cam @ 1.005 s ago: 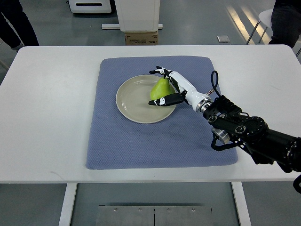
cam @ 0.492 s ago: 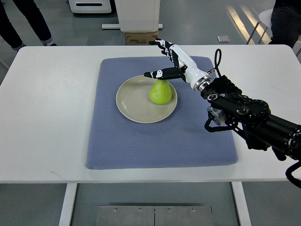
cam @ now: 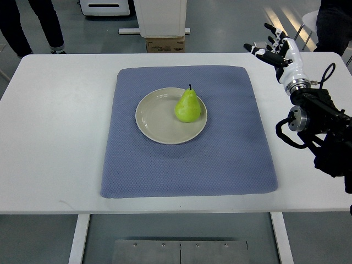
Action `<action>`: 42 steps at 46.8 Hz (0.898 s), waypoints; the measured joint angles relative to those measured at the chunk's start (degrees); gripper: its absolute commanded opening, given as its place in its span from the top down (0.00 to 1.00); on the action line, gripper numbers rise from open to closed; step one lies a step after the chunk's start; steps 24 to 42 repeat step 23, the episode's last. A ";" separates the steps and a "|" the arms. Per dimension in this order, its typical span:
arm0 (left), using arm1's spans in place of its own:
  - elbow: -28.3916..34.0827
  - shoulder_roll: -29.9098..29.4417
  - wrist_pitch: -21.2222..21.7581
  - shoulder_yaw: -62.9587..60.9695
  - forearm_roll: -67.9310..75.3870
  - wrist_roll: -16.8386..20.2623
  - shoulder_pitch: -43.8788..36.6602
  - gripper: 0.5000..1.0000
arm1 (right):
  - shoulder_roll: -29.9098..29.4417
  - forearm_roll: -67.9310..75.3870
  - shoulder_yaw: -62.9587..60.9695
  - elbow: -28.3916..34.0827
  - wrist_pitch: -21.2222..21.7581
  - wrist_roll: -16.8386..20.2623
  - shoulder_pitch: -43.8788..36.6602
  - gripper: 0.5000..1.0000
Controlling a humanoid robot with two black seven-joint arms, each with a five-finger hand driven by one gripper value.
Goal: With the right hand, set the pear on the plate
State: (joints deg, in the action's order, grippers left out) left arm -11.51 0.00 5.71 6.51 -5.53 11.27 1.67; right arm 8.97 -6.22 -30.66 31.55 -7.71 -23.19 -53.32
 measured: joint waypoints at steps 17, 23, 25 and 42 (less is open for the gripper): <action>-0.01 0.00 0.00 0.00 -0.02 -0.03 0.01 0.00 | -0.84 3.76 -6.83 -0.29 1.60 1.37 5.41 0.00; -0.01 0.00 0.00 -0.01 -0.03 -0.03 -0.01 0.00 | -2.55 4.01 -7.55 -0.42 2.09 1.35 5.99 0.00; -0.01 0.00 0.00 -0.01 -0.03 -0.03 -0.01 0.00 | -2.55 4.01 -7.55 -0.42 2.09 1.35 5.99 0.00; -0.01 0.00 0.00 -0.01 -0.03 -0.03 -0.01 0.00 | -2.55 4.01 -7.55 -0.42 2.09 1.35 5.99 0.00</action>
